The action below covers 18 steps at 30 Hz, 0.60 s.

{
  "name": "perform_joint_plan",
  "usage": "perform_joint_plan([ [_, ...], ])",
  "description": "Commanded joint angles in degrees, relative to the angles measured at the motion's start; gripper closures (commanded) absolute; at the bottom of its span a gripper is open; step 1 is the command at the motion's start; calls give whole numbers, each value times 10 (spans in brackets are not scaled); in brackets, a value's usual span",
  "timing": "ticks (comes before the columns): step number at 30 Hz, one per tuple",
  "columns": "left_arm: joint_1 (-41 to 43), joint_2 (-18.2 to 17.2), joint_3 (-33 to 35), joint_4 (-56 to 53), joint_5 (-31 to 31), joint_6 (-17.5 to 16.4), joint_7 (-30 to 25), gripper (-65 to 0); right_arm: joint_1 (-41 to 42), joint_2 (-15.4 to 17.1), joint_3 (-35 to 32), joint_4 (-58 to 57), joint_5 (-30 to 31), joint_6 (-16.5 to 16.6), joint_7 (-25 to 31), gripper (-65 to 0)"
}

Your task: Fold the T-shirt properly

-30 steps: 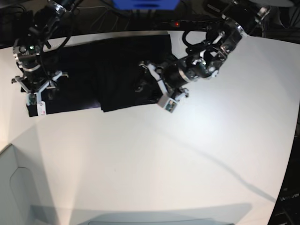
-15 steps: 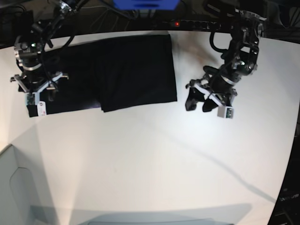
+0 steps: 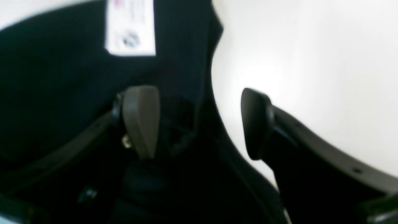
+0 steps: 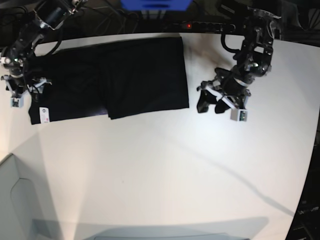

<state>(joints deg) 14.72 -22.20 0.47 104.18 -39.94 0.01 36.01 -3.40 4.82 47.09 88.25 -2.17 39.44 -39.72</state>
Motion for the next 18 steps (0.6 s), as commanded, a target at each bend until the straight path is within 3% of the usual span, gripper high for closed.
perform_joint_plan([
  [1,-3,-6,-4,8,-4,-2,-12,-366,4,14,0,3,7,6,12,-419],
  [12,-5,20,13,-47,2,-1,-12,-367,-10,17,-5,-57,7,6,6,-405],
  [14,-7,25,18,-62,3,0,-12,-367,-17,17,-19,-57,7,6,10,-364],
  [18,-11,38,30,-88,3,2,-12,-368,-32,17,-56,-57,7,6,9,-213],
])
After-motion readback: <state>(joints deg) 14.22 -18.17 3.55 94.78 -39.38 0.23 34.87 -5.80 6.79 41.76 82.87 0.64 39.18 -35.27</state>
